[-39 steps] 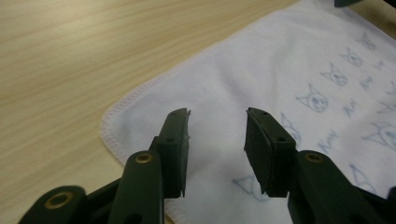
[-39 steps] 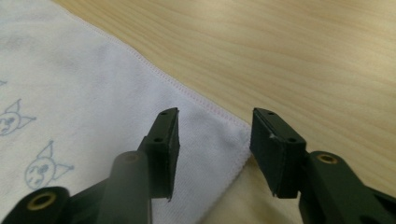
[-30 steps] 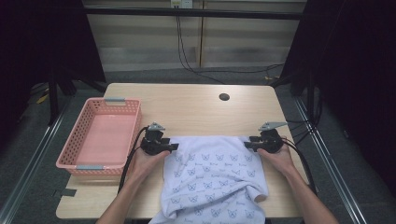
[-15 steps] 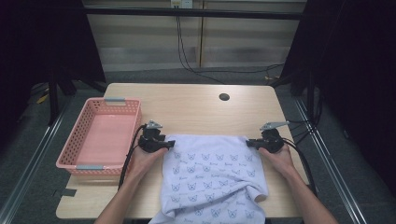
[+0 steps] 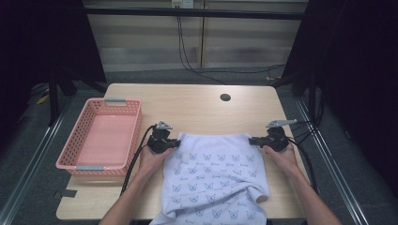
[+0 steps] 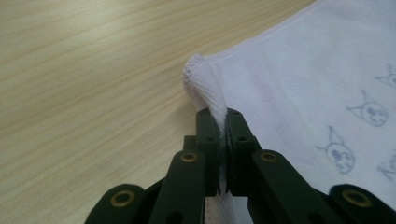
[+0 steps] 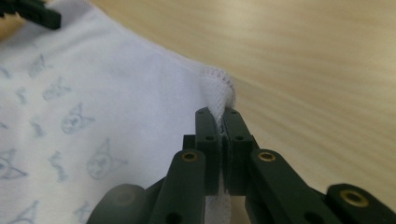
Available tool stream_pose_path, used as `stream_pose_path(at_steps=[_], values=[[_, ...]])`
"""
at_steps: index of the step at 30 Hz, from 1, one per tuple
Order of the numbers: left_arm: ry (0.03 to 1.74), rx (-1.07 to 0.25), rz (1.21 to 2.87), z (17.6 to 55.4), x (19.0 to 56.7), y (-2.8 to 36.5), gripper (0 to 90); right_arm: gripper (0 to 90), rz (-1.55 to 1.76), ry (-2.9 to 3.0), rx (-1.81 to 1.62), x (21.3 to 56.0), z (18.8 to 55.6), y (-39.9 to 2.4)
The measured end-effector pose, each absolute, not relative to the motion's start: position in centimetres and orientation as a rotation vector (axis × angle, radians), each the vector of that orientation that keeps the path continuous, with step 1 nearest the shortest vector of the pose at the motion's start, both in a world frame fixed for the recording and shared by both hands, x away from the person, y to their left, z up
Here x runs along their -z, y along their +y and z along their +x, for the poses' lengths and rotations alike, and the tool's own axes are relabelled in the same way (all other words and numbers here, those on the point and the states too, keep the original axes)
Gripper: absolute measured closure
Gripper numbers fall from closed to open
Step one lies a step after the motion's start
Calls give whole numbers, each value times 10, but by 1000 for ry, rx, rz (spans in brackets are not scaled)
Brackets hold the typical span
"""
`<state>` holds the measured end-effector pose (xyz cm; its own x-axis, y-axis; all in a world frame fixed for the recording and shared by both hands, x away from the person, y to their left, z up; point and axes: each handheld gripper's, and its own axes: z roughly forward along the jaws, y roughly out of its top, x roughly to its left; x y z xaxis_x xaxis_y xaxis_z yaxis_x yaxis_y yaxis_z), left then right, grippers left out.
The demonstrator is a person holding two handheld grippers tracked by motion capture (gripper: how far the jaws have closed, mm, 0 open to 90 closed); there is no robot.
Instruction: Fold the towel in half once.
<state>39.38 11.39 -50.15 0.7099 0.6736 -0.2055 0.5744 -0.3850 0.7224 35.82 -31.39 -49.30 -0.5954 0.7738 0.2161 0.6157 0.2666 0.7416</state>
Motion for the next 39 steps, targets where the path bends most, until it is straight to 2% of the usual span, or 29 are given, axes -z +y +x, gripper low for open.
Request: stream_pose_path(at_steps=[2,12,16,23,29,32,34,39], values=[[940,-126,2025,396,487,118,869,876,1316,2289,-1312,482,358,-324],[804,-303,1871,410,373,133,870,877,1205,2068,-1510,388,372,-345],[794,-337,1824,424,347,138,870,878,1155,2032,-1532,353,385,-339],[782,-383,1771,451,307,144,869,879,1141,1990,-1510,316,415,-331],[725,-419,1726,453,269,143,868,879,1138,1911,-1515,272,433,-334],[697,-429,1734,446,260,141,868,879,1118,1856,-1566,254,431,-338],[694,-427,1753,442,265,140,868,879,1117,1851,-1578,254,427,-339],[686,-395,1827,427,291,139,866,880,1126,1921,-1572,284,405,-342]])
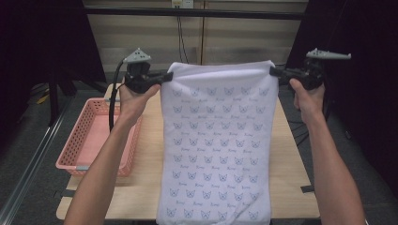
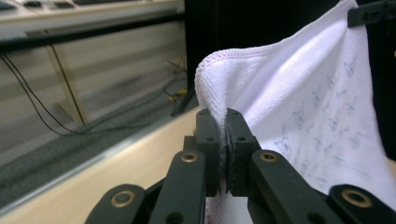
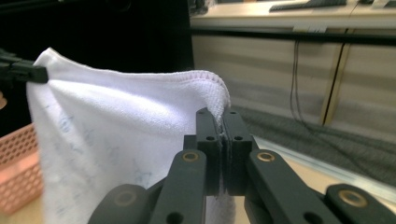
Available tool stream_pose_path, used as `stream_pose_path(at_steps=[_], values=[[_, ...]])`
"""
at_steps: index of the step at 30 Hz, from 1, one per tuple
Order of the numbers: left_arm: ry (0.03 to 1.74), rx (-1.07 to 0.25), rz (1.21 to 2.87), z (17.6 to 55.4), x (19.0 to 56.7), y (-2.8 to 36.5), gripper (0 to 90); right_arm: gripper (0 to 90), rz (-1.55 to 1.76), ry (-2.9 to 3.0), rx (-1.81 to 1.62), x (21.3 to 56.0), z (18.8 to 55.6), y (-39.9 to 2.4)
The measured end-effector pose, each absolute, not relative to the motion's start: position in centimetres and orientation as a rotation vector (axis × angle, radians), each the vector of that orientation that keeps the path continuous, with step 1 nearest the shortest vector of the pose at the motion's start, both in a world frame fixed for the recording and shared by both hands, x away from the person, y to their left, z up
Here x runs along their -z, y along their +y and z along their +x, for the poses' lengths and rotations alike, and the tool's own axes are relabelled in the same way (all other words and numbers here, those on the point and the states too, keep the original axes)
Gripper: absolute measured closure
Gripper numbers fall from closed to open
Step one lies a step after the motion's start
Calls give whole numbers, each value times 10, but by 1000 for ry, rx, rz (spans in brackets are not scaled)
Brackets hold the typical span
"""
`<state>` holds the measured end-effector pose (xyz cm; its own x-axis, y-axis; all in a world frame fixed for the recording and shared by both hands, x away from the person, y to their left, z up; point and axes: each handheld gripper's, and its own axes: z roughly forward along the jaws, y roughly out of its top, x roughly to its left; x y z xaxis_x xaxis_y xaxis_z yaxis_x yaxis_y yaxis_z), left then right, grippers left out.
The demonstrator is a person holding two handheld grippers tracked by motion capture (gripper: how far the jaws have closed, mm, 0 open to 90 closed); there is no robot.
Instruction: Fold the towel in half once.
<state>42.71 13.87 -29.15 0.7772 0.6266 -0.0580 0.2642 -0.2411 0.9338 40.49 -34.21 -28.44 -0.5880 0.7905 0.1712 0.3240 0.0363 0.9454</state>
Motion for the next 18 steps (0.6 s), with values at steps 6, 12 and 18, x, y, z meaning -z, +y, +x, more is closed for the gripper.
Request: stream_pose_path(at_steps=[6,12,18], values=[[688,-276,1852,396,330,141,867,881,1138,2023,-1590,325,364,-348],[691,-191,1875,352,374,147,867,881,1162,2181,-1559,370,310,-350],[714,-117,1918,315,411,158,867,880,1182,2333,-1484,405,266,-340]])
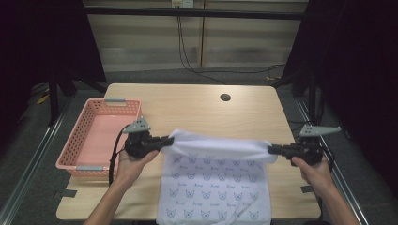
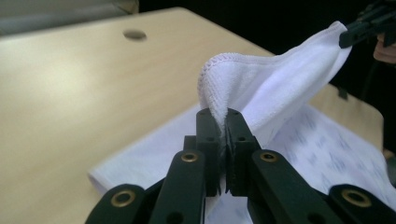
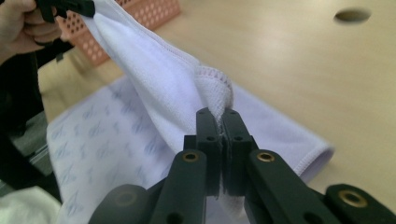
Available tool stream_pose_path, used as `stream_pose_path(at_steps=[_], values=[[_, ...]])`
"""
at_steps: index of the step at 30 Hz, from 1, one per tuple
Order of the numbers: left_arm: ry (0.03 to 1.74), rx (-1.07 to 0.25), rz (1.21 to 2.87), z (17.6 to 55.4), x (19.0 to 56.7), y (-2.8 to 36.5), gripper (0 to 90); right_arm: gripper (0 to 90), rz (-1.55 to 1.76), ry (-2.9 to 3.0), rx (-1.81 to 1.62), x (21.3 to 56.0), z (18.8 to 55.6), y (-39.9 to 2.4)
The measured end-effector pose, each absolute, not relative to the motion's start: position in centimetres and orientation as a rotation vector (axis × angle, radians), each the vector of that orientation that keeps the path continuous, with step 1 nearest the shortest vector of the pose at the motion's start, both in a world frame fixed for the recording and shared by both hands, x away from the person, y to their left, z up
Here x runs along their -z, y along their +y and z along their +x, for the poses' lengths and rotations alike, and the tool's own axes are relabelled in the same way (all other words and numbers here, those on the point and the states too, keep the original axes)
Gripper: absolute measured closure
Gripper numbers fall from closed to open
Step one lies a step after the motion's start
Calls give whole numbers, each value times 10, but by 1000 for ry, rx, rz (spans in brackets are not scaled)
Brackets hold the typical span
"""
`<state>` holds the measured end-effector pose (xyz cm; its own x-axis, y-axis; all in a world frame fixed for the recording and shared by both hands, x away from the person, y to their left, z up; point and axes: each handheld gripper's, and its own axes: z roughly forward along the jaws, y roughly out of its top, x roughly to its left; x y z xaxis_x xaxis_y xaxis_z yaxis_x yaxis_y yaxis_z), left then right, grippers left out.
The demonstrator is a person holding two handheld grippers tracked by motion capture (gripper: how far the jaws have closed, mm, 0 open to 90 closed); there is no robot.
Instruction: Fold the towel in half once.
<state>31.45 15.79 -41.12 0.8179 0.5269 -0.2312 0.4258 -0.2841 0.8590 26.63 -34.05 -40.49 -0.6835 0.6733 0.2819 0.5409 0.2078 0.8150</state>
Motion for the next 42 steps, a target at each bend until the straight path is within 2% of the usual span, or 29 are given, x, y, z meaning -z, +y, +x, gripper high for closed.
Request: stream_pose_path(at_steps=[4,11,13,25,35,42], values=[[750,-47,1977,286,438,165,866,881,1245,2436,-1436,434,240,-333],[811,85,2039,255,475,170,865,881,1327,2540,-1325,464,220,-321],[797,63,2091,251,481,168,865,881,1356,2561,-1307,473,219,-319],[864,108,2150,257,498,159,867,884,1378,2616,-1133,493,224,-307],[889,33,2143,274,500,154,871,886,1386,2576,-1148,496,244,-310],[935,-21,2124,300,501,147,872,887,1424,2535,-1140,497,268,-311]])
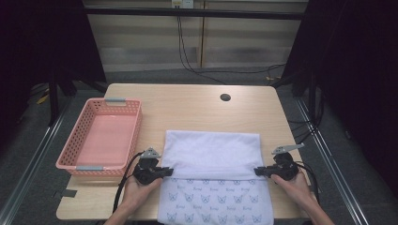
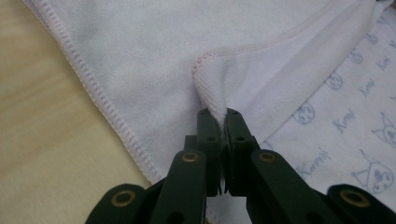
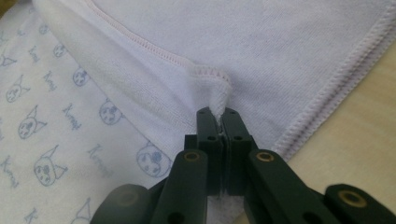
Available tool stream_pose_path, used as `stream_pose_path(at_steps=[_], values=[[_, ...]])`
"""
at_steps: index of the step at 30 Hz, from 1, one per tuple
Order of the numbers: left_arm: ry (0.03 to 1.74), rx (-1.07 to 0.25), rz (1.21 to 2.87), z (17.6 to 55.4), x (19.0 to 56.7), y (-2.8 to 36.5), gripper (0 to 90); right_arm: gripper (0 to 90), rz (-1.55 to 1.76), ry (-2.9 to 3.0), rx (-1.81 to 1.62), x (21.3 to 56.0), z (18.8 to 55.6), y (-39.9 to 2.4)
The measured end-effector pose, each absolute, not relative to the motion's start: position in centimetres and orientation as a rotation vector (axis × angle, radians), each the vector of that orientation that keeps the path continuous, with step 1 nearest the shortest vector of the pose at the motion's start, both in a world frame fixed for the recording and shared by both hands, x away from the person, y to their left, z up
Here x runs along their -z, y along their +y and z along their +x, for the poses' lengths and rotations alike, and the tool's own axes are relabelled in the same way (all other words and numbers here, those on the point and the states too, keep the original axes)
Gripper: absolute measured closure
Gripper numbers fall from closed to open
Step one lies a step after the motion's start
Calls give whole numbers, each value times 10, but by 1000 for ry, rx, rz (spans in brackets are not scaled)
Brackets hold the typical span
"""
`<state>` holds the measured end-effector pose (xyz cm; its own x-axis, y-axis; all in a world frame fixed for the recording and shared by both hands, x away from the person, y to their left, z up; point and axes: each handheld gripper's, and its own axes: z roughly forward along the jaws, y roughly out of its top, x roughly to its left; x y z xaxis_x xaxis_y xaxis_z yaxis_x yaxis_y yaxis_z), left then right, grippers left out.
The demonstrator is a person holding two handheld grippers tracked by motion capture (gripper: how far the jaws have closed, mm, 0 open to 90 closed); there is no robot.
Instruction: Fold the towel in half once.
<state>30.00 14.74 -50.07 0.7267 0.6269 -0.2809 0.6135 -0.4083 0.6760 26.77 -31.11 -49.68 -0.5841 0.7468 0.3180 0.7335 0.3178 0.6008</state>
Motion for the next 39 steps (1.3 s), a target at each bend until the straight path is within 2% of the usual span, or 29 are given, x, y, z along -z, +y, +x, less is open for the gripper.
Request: stream_pose_path(at_steps=[20,24,39], values=[[1030,-87,2077,372,504,124,873,887,1478,2413,-1103,499,328,-322],[1051,-63,2008,380,509,126,874,887,1490,2390,-1094,500,340,-322],[1077,-107,2038,416,506,118,875,887,1534,2328,-1108,502,376,-325]])
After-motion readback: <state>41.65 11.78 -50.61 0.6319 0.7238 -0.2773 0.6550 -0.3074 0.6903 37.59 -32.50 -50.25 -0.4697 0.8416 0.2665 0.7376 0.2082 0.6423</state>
